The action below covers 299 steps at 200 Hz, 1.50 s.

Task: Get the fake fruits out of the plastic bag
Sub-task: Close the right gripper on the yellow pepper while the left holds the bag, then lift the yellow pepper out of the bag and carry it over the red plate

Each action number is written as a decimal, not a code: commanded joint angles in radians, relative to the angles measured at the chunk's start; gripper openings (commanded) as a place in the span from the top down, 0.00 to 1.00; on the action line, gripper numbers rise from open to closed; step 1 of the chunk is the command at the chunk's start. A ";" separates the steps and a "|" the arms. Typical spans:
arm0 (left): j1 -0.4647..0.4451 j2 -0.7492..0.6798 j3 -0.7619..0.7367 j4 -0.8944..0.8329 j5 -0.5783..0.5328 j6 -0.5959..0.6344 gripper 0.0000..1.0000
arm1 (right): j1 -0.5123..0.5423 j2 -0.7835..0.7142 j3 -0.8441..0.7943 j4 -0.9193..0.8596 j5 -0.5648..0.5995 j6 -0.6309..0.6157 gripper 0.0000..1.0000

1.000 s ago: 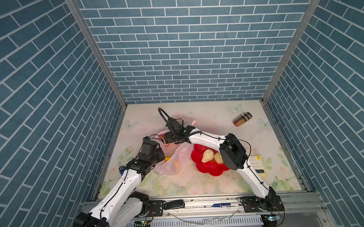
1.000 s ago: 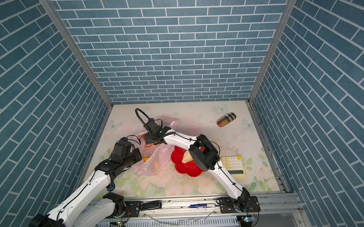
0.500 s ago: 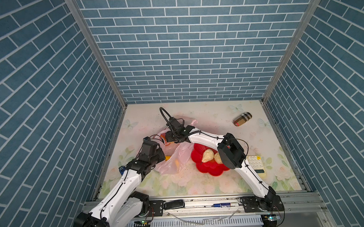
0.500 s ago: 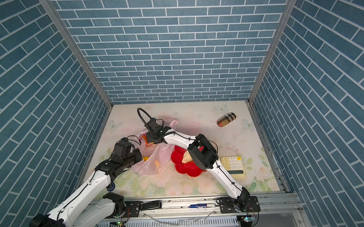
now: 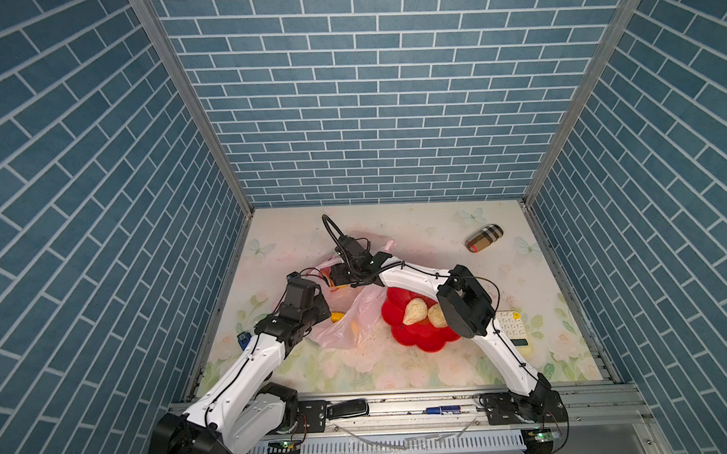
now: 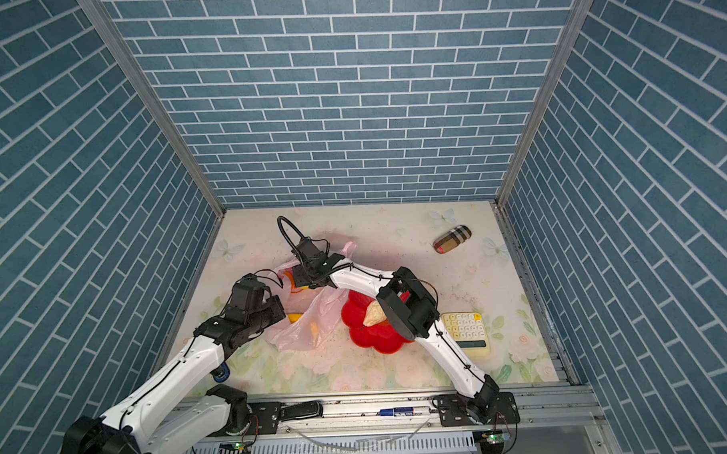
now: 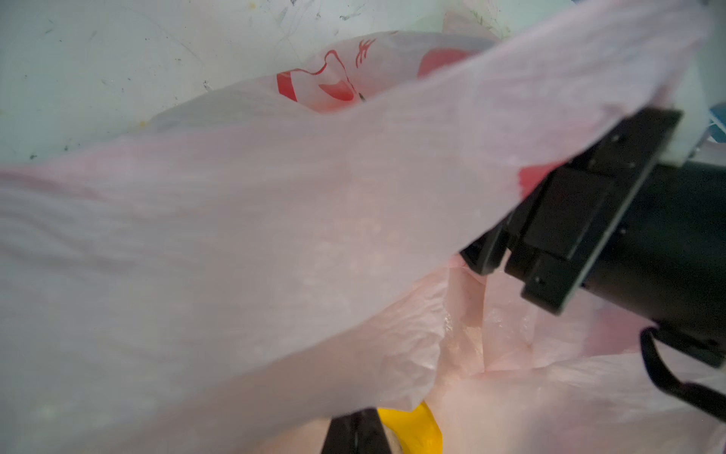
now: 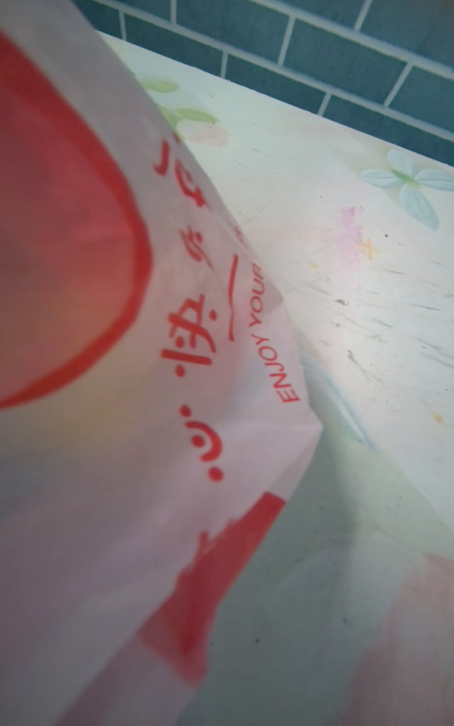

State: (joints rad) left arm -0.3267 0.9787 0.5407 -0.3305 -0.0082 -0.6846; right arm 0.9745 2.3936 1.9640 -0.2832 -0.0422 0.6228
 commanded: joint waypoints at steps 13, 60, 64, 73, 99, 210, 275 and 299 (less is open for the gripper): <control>0.003 0.017 0.056 0.002 -0.041 0.011 0.94 | 0.008 -0.128 -0.095 0.020 -0.039 -0.036 0.57; 0.003 0.014 0.081 -0.023 -0.079 0.010 0.94 | 0.020 -0.227 -0.195 0.041 -0.117 -0.041 0.58; 0.003 0.013 0.082 -0.025 -0.082 0.010 0.94 | 0.021 -0.233 -0.200 0.040 -0.121 -0.041 0.58; 0.004 0.011 0.088 -0.031 -0.089 0.010 0.94 | 0.023 -0.245 -0.210 0.040 -0.130 -0.043 0.58; 0.004 0.004 0.096 -0.044 -0.105 0.014 0.94 | 0.026 -0.280 -0.240 0.042 -0.153 -0.050 0.58; 0.005 -0.005 0.108 -0.059 -0.116 0.010 0.94 | 0.050 -0.434 -0.295 -0.038 -0.220 -0.117 0.60; 0.005 -0.021 0.100 -0.064 -0.113 0.010 0.94 | 0.062 -0.640 -0.335 -0.162 -0.152 -0.189 0.61; 0.005 -0.021 0.100 -0.062 -0.110 0.010 0.93 | 0.064 -0.723 -0.344 -0.231 -0.094 -0.230 0.61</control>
State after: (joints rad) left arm -0.3267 0.9684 0.6243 -0.3767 -0.1108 -0.6819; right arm 1.0340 1.7626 1.6447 -0.4210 -0.2108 0.4717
